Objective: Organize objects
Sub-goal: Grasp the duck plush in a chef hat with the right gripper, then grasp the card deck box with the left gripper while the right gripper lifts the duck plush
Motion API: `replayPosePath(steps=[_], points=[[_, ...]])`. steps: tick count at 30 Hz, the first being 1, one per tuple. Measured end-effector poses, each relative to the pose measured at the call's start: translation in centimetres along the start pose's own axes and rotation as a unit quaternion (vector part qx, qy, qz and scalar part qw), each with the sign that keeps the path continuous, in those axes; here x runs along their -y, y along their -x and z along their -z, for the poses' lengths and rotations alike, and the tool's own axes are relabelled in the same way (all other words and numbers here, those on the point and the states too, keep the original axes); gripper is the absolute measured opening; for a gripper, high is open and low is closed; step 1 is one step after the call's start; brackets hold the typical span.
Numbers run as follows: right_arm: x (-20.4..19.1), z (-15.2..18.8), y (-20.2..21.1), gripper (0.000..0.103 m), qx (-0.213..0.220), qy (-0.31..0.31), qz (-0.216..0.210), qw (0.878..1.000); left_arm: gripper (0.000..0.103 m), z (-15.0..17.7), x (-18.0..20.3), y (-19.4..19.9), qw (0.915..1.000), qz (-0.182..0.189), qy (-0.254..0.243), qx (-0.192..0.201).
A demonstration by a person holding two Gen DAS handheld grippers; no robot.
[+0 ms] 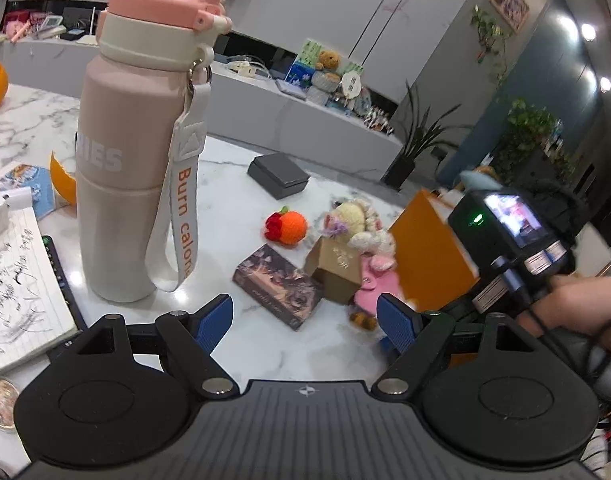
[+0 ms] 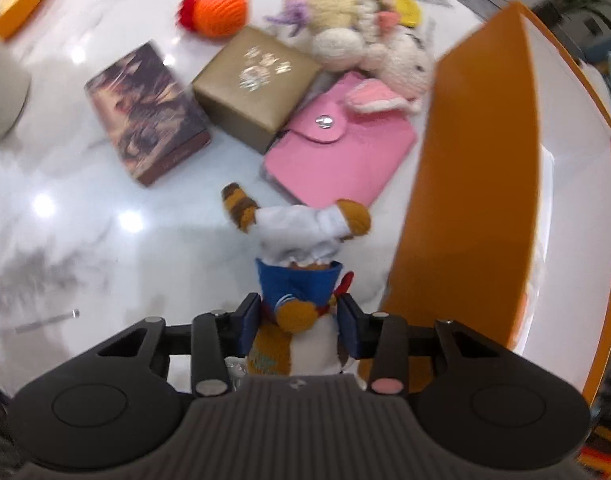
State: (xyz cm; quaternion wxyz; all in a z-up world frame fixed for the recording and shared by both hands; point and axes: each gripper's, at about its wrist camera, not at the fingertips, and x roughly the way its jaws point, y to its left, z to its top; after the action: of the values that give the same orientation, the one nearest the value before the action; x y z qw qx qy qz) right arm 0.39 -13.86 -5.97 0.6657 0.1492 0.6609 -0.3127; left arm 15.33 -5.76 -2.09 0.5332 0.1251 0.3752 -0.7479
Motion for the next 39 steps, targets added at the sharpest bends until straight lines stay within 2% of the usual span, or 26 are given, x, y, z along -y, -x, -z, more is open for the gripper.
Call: replayPosePath(steps=[2, 5, 6, 7, 9, 12, 16, 20, 22, 23, 27, 30, 33, 39], points=[[0.0, 0.3, -0.2, 0.048, 0.008, -0.005, 0.010, 1.000, 0.094, -0.3, 0.5, -1.0, 0.9994, -0.010, -0.020, -0.025], [-0.6, 1.0, -1.1, 0.052, 0.007, 0.005, 0.000, 1.000, 0.094, -1.3, 1.1, -2.7, 0.9982, -0.018, -0.015, -0.055], [-0.8, 1.3, -1.2, 0.052, 0.015, 0.012, -0.001, 1.000, 0.094, -1.6, 1.3, -3.2, 0.9976, -0.017, -0.017, -0.065], [-0.7, 1.5, -1.1, 0.046, 0.032, 0.006, 0.000, 0.999, 0.094, -2.2, 1.7, -3.9, 0.9968, -0.025, -0.017, -0.075], [-0.1, 2.0, -1.1, 0.044, 0.053, -0.007, -0.012, 0.999, 0.094, -3.0, 2.0, -5.3, 0.9944, -0.044, -0.013, -0.095], [0.4, 2.7, -0.9, 0.043, 0.066, 0.001, -0.028, 0.997, 0.094, -4.3, 1.5, -7.9, 0.9883, -0.075, 0.023, -0.131], [1.9, 3.8, -0.6, 0.042, 0.086, -0.013, -0.063, 0.994, 0.094, -5.3, -0.2, -11.3, 0.9730, -0.104, 0.102, -0.179], [3.1, 4.4, -0.4, 0.042, 0.100, 0.003, -0.095, 0.990, 0.093, -6.0, -0.8, -13.6, 0.9592, -0.128, 0.141, -0.209], [3.7, 4.6, -0.6, 0.042, 0.106, 0.015, -0.107, 0.988, 0.094, -6.4, -0.1, -14.7, 0.9594, -0.132, 0.119, -0.219], [3.9, 4.5, -0.5, 0.042, 0.108, 0.019, -0.112, 0.988, 0.094, -6.5, 0.5, -15.4, 0.9574, -0.147, 0.106, -0.225], [3.8, 4.9, -0.4, 0.042, 0.123, 0.035, -0.121, 0.984, 0.094, -6.1, 1.9, -17.9, 0.9428, -0.190, 0.082, -0.262], [3.8, 5.2, -0.5, 0.042, 0.137, 0.045, -0.128, 0.981, 0.093, -5.6, 2.5, -19.4, 0.9302, -0.236, 0.077, -0.270], [3.9, 5.4, -0.5, 0.042, 0.147, 0.052, -0.132, 0.979, 0.093, -5.6, 2.9, -19.9, 0.9299, -0.247, 0.086, -0.259], [3.9, 5.7, -0.8, 0.043, 0.162, 0.068, -0.145, 0.974, 0.091, -5.8, 3.0, -21.3, 0.9173, -0.281, 0.094, -0.266]])
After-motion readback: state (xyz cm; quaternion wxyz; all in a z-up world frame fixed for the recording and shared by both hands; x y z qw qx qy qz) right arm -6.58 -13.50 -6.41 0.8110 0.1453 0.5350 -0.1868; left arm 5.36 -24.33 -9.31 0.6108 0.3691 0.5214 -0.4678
